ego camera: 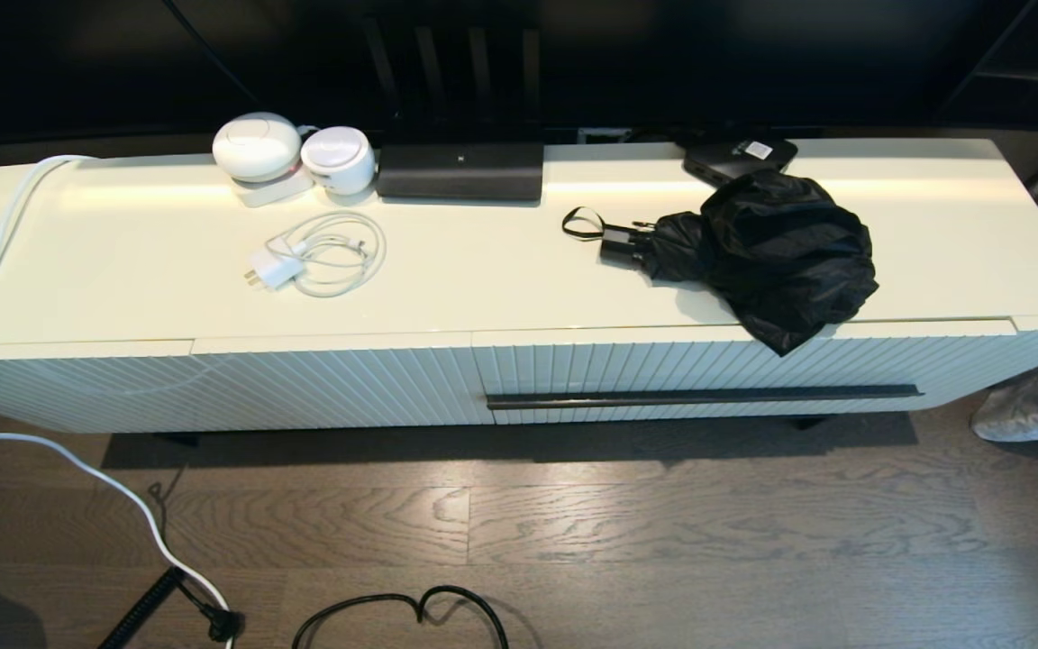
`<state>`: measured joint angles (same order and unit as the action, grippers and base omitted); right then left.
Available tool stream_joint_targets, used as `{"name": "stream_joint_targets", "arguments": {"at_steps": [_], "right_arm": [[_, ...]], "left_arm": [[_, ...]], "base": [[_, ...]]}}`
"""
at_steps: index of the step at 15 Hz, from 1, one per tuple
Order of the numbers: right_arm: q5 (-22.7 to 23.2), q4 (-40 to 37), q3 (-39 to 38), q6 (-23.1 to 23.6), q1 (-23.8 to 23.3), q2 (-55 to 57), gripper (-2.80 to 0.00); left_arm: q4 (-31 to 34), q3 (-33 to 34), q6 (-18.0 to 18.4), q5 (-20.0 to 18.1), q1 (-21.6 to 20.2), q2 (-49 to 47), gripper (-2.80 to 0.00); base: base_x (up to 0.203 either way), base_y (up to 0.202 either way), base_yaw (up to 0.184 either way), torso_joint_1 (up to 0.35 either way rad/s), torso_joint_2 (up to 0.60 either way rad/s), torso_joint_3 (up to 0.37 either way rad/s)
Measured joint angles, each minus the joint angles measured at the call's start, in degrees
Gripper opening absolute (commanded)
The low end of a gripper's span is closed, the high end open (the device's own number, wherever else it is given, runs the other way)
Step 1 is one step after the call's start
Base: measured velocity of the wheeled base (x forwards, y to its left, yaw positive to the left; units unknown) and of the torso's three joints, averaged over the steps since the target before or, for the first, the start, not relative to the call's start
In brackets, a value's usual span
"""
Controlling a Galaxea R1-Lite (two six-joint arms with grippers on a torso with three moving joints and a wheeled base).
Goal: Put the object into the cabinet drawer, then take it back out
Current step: Open the drawer
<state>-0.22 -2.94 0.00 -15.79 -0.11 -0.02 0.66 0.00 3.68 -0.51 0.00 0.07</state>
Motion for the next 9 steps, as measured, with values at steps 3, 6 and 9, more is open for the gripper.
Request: {"name": "stream_joint_targets", "arguments": {"at_steps": [3, 6, 9], "right_arm": [[-0.1, 0.1, 0.0, -0.1, 0.0, 0.0, -2.8], [-0.1, 0.0, 0.0, -0.3, 0.0, 0.0, -2.8], [-0.1, 0.0, 0.0, -0.2, 0.0, 0.0, -2.8]], "left_arm": [[0.0, 0.0, 0.0, 0.0, 0.0, 0.0, 0.0], [0.0, 0.0, 0.0, 0.0, 0.0, 0.0, 0.0], [0.0, 0.0, 0.0, 0.0, 0.0, 0.0, 0.0]], "base": [[0.0, 0.0, 0.0, 0.0, 0.0, 0.0], [0.0, 0.0, 0.0, 0.0, 0.0, 0.0], [0.0, 0.0, 0.0, 0.0, 0.0, 0.0]]}}
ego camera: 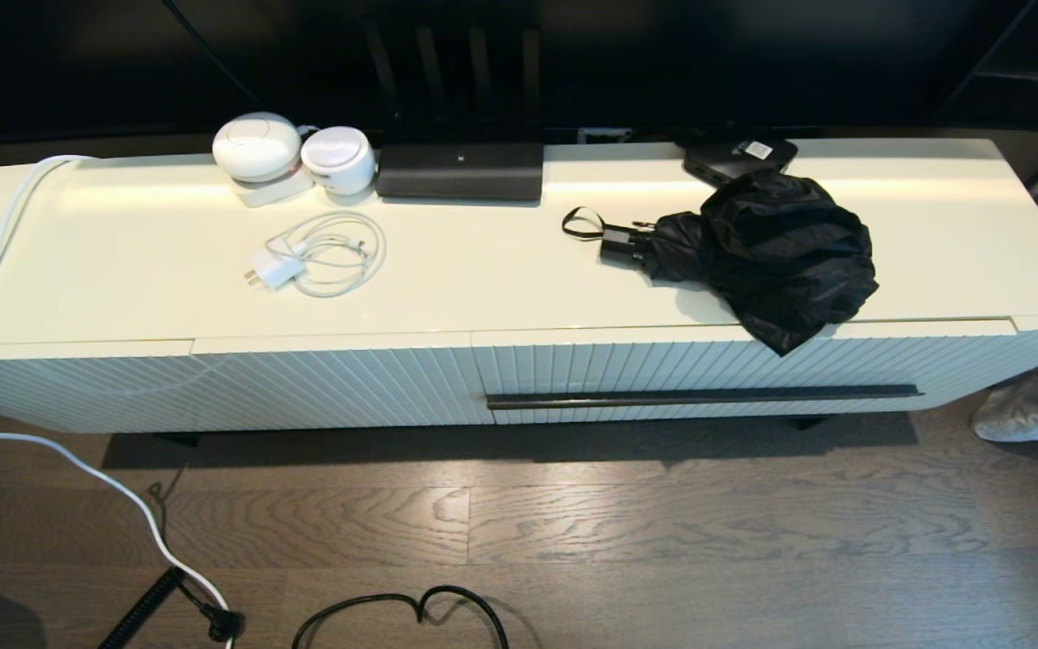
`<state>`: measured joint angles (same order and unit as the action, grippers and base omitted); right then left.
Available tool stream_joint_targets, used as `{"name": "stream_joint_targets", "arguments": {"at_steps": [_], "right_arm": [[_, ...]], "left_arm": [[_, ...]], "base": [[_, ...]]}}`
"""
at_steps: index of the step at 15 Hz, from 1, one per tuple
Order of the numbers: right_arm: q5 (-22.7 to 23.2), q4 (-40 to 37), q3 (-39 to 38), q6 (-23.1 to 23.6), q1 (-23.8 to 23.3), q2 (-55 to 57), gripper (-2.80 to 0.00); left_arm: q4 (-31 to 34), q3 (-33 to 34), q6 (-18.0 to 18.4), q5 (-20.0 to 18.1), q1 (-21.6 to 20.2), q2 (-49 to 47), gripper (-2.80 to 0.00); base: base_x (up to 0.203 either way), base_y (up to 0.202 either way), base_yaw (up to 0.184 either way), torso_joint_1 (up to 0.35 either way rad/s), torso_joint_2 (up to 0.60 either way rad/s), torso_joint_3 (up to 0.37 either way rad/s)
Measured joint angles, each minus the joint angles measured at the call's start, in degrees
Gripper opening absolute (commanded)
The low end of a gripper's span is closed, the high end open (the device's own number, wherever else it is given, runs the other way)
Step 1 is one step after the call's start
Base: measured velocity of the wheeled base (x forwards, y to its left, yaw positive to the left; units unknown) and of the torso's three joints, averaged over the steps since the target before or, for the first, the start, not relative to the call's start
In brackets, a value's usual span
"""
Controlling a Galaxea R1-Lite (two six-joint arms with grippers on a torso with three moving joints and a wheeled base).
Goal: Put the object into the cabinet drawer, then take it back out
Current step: Open the drawer
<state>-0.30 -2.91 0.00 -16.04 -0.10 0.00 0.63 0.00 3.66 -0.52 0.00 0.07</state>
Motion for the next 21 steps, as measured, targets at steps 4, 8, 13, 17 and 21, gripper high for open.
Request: {"name": "stream_joint_targets", "arguments": {"at_steps": [4, 8, 13, 17, 21], "right_arm": [[-0.7, 0.2, 0.0, 0.9, 0.0, 0.0, -2.8], [-0.1, 0.2, 0.0, 4.8, -0.1, 0.0, -2.8], [0.0, -0.8, 1.7, 5.0, -0.1, 0.0, -2.8], [0.1, -5.7, 12.3, 5.1, 0.0, 1.2, -2.8], [1.7, -5.9, 24.3, 6.8, 0.0, 9.6, -2.8]], "left_arm": [[0.0, 0.0, 0.0, 0.0, 0.0, 0.0, 0.0], [0.0, 0.0, 0.0, 0.0, 0.0, 0.0, 0.0], [0.0, 0.0, 0.0, 0.0, 0.0, 0.0, 0.0], [0.0, 0.0, 0.0, 0.0, 0.0, 0.0, 0.0], [0.0, 0.0, 0.0, 0.0, 0.0, 0.0, 0.0]], "base": [[0.0, 0.0, 0.0, 0.0, 0.0, 0.0], [0.0, 0.0, 0.0, 0.0, 0.0, 0.0], [0.0, 0.0, 0.0, 0.0, 0.0, 0.0], [0.0, 0.0, 0.0, 0.0, 0.0, 0.0], [0.0, 0.0, 0.0, 0.0, 0.0, 0.0]]}}
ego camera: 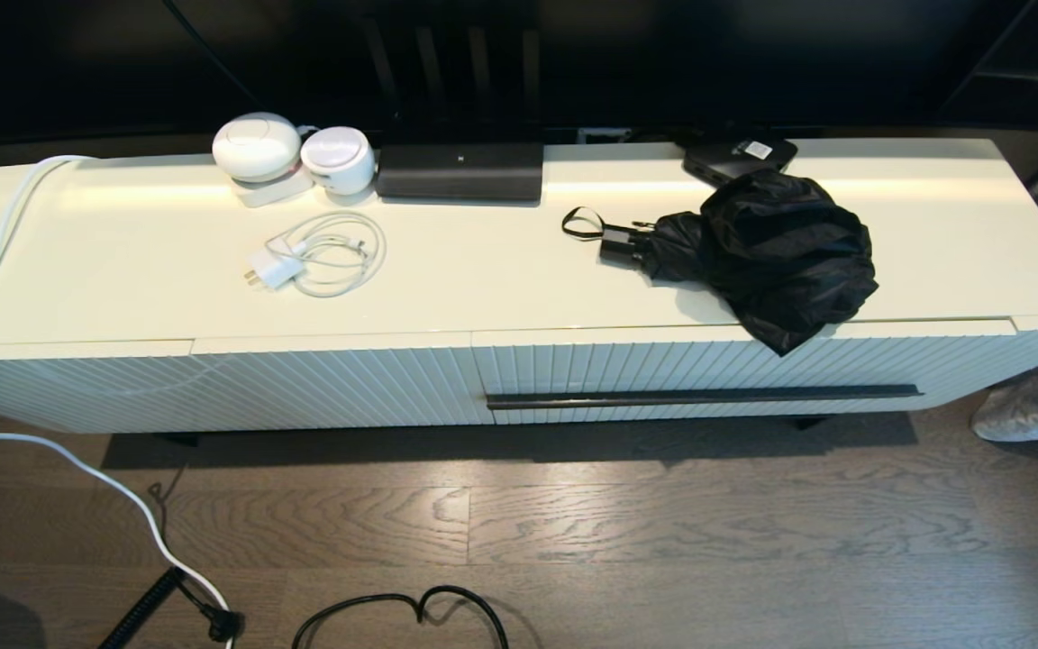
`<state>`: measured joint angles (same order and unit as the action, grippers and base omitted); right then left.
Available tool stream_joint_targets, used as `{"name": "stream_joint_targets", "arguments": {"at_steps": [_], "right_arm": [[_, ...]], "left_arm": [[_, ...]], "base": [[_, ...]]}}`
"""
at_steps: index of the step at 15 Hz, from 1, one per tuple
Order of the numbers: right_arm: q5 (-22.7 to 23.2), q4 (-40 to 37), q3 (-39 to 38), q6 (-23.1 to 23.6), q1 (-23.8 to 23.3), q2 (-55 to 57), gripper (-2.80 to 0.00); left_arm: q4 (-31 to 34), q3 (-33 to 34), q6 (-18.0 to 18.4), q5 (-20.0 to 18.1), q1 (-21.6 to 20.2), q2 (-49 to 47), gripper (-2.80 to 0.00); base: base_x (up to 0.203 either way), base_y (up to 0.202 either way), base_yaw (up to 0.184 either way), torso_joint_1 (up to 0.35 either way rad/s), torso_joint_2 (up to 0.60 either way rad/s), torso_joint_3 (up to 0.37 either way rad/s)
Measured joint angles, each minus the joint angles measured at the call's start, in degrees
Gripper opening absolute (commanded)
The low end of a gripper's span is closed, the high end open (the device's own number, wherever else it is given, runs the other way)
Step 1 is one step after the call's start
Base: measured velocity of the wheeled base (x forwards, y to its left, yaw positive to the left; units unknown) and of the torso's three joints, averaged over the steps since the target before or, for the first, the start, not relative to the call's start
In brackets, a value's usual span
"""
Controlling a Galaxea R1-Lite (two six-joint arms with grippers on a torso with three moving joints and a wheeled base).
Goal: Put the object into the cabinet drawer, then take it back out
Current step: Open the drawer
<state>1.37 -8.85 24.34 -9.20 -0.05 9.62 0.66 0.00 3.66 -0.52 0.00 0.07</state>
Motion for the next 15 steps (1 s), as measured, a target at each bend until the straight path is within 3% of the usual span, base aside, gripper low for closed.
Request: {"name": "stream_joint_targets", "arguments": {"at_steps": [4, 8, 12, 15], "right_arm": [[1.4, 0.0, 16.4, 8.4, 0.6, 15.5, -2.8], [5.5, -0.1, 28.1, 25.5, 2.1, 30.4, -2.8], [3.7, 0.3, 32.0, 45.2, 10.9, 41.9, -2.8], [-1.6, 0.4, 34.2, 52.4, 21.4, 48.8, -2.8]], "left_arm": [[0.0, 0.0, 0.0, 0.0, 0.0, 0.0, 0.0], [0.0, 0.0, 0.0, 0.0, 0.0, 0.0, 0.0], [0.0, 0.0, 0.0, 0.0, 0.0, 0.0, 0.0], [0.0, 0.0, 0.0, 0.0, 0.0, 0.0, 0.0]], "base": [[0.0, 0.0, 0.0, 0.0, 0.0, 0.0], [0.0, 0.0, 0.0, 0.0, 0.0, 0.0], [0.0, 0.0, 0.0, 0.0, 0.0, 0.0], [0.0, 0.0, 0.0, 0.0, 0.0, 0.0]]}}
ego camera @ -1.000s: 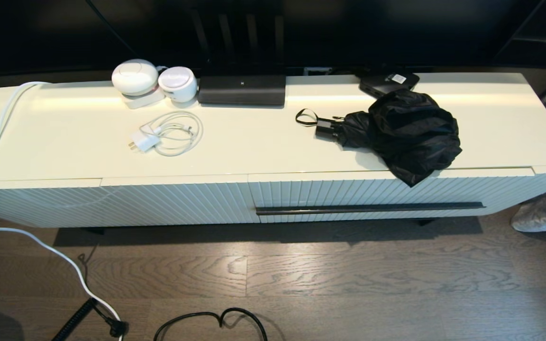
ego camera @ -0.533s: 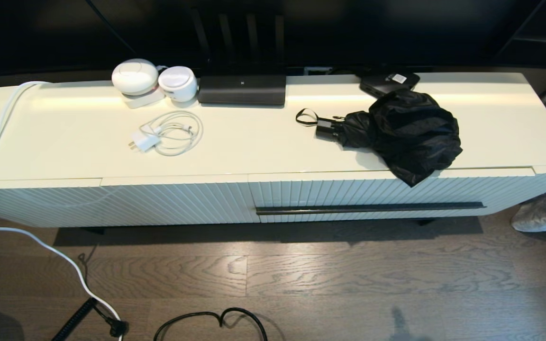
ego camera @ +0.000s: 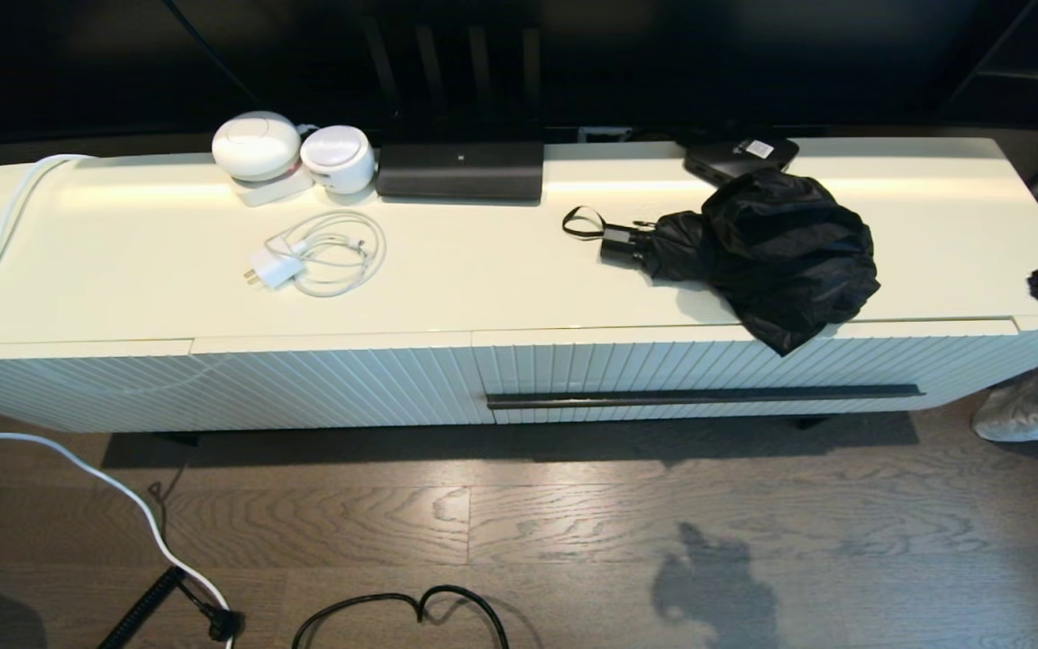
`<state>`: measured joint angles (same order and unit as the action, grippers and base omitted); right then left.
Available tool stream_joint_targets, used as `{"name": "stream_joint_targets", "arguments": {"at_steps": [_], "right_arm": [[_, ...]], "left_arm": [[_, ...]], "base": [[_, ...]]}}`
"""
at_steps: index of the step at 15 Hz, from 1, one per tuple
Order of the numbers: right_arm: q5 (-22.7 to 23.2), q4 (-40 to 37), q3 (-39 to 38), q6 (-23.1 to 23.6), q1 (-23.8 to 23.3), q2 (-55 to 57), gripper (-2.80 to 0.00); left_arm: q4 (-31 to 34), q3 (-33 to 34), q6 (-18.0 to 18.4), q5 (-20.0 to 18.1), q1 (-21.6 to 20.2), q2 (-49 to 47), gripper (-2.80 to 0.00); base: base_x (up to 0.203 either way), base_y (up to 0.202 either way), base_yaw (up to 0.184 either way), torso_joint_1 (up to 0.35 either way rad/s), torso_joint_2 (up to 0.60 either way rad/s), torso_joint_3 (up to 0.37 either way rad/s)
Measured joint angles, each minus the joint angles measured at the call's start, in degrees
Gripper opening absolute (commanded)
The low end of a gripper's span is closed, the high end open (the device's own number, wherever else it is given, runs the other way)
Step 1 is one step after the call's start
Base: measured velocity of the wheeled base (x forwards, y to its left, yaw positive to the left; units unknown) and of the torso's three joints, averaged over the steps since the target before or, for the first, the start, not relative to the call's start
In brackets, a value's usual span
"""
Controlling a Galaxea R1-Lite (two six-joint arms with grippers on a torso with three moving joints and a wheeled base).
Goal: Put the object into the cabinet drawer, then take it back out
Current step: Open the drawer
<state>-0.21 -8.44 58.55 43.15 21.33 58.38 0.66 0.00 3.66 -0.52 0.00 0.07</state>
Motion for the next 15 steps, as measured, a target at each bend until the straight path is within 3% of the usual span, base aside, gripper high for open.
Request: {"name": "stream_joint_targets", "arguments": {"at_steps": [2, 4, 10, 15], "right_arm": [[-6.8, -0.5, 0.7, 2.0, 7.8, 4.3, -2.8], [-12.6, -0.8, -0.2, 5.7, 12.5, 8.3, -2.8], [-13.0, -0.6, -11.8, 10.3, 12.9, 14.5, -2.8], [-12.0, 12.4, -20.6, 13.3, 12.1, 20.1, -2.8]], "left_arm": [[0.0, 0.0, 0.0, 0.0, 0.0, 0.0, 0.0], [0.0, 0.0, 0.0, 0.0, 0.0, 0.0, 0.0], [0.0, 0.0, 0.0, 0.0, 0.0, 0.0, 0.0], [0.0, 0.0, 0.0, 0.0, 0.0, 0.0, 0.0]], "base": [[0.0, 0.0, 0.0, 0.0, 0.0, 0.0], [0.0, 0.0, 0.0, 0.0, 0.0, 0.0], [0.0, 0.0, 0.0, 0.0, 0.0, 0.0], [0.0, 0.0, 0.0, 0.0, 0.0, 0.0]]}}
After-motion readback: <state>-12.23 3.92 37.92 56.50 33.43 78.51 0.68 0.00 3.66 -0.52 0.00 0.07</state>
